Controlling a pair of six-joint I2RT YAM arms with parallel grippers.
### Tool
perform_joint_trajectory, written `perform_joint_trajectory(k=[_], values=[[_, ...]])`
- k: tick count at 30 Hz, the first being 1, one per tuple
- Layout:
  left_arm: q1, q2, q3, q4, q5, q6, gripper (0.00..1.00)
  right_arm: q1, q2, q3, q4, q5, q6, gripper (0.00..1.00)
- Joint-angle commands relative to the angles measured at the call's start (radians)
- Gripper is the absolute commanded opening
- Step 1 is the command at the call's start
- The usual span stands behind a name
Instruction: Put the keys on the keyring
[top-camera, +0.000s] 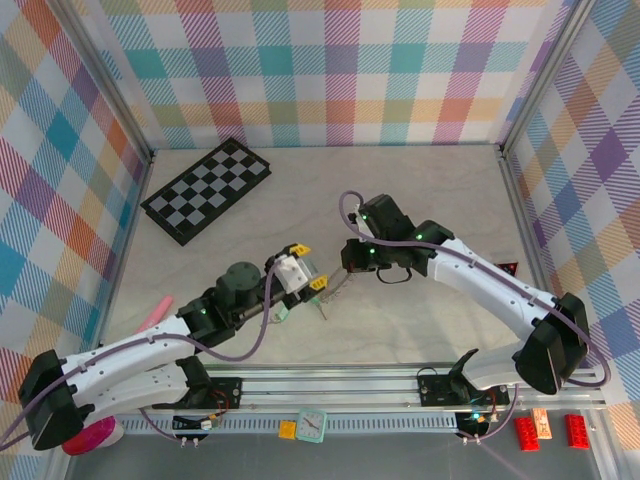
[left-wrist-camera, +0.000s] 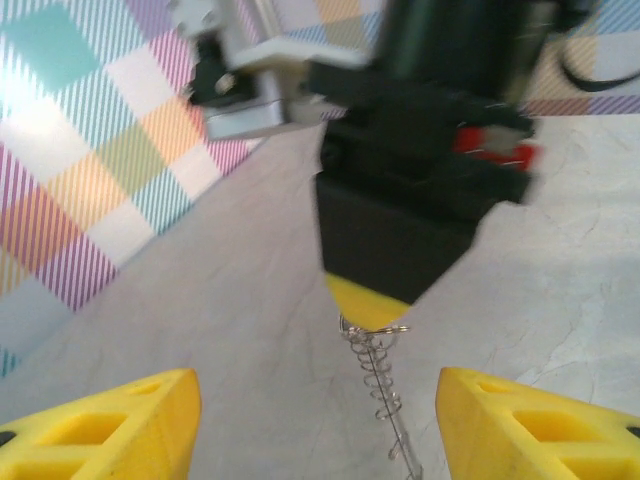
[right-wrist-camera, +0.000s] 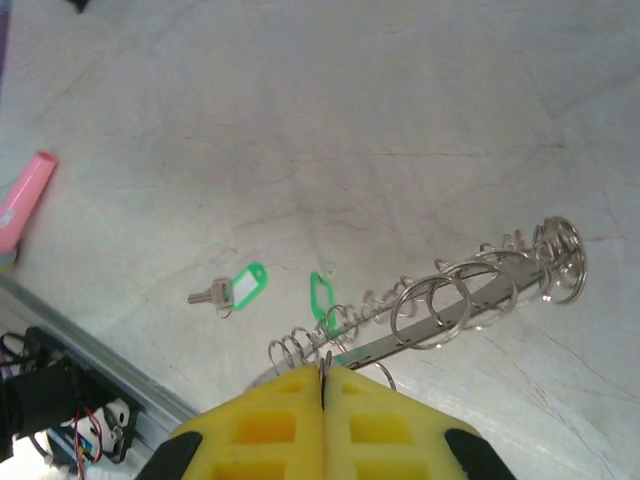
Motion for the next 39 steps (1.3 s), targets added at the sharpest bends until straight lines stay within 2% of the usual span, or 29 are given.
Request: perform_joint_trajectory(k=[1,3,7,10,15,21,31,39], values=[[0.066,0.025,0.067,-0.15,0.086,-0.109,0.62,0.0,-0.053,-0.042,0.117,-0.115,-0.115,0.0],[0.108,0.054,0.09,-0.172,0.152,-0.132,0.61,0.0,-0.076,-0.078,0.173,-0.161,-0.162,0.0],[0.186,0.113,0.111,-0.174,0.351,-0.168,0.54,0.001,-0.103,-0.133,0.251,-0.233,-0.265,0.0],[0.22,0.148,0.103,-0.153,0.477,-0.18,0.45,0.003,-0.114,-0.164,0.288,-0.273,-0.342,0.0],[0.261,0.197,0.057,-0.094,0.659,-0.195,0.38,0.006,-0.126,-0.205,0.318,-0.324,-0.457,0.0],[0.266,0.228,0.02,-0.08,0.725,-0.179,0.27,0.013,-0.149,-0.226,0.315,-0.352,-0.53,0.0],[0.268,0.258,-0.03,0.011,0.838,-0.172,0.26,0.03,-0.133,-0.216,0.296,-0.385,-0.6,0.0],[0.269,0.228,-0.058,0.041,0.826,-0.166,0.23,0.05,-0.126,-0.205,0.255,-0.371,-0.667,0.0]])
